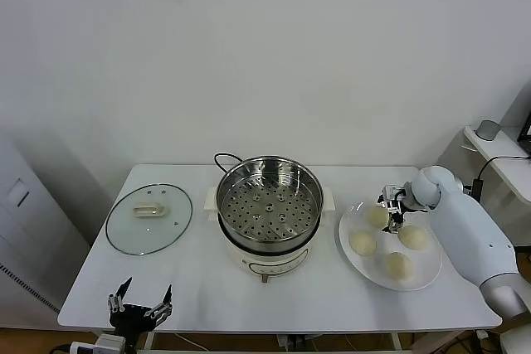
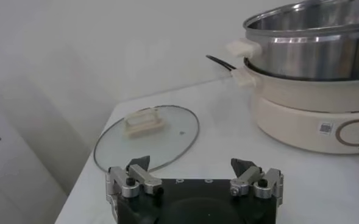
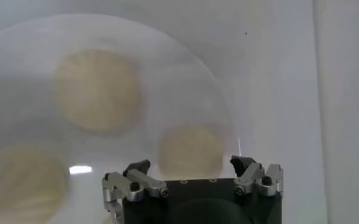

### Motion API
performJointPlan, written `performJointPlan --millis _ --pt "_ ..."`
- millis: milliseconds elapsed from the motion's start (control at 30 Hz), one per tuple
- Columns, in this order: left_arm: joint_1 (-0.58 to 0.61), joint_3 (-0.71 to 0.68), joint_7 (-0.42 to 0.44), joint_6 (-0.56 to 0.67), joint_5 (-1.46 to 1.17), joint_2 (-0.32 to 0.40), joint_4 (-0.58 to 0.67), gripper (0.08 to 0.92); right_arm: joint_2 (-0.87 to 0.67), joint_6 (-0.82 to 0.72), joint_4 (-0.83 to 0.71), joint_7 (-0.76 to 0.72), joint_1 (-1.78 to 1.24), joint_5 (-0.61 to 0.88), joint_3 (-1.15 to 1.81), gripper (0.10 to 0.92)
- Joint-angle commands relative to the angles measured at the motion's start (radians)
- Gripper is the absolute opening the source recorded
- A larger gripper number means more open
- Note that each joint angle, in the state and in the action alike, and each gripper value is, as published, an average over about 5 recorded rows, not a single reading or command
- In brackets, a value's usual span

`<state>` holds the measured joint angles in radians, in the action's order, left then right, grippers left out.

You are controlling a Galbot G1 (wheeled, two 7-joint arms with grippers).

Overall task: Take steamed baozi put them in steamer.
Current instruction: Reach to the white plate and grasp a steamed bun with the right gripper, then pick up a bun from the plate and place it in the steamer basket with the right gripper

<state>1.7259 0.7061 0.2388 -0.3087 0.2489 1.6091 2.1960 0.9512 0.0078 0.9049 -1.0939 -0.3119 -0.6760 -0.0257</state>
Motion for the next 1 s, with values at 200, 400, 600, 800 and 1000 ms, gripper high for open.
performJointPlan --millis 200,400,600,800,1000 --pt "-0.001 -0.002 0.000 -0.001 0.000 0.017 -0.003 0.823 0.004 -0.001 -0.014 -0.003 0.005 -0.009 0.000 0.739" --pt "-0.004 -0.005 -0.001 -0.002 0.002 0.021 -0.005 0.823 0.007 -0.002 -0.028 0.000 0.013 -0.010 -0.002 0.685" --pt "-0.003 -0.016 -0.002 -0.002 0.005 0.023 -0.006 0.823 -0.003 -0.004 -0.021 -0.012 0.025 0.008 -0.008 0.632" --pt "-0.009 -0.026 -0.004 -0.003 0.007 0.022 -0.008 0.823 -0.027 -0.023 0.015 -0.043 0.043 0.074 -0.040 0.609" --pt "-0.010 -0.036 -0.007 -0.003 0.008 0.021 -0.008 0.823 -0.050 -0.044 0.043 -0.059 0.079 0.126 -0.089 0.568"
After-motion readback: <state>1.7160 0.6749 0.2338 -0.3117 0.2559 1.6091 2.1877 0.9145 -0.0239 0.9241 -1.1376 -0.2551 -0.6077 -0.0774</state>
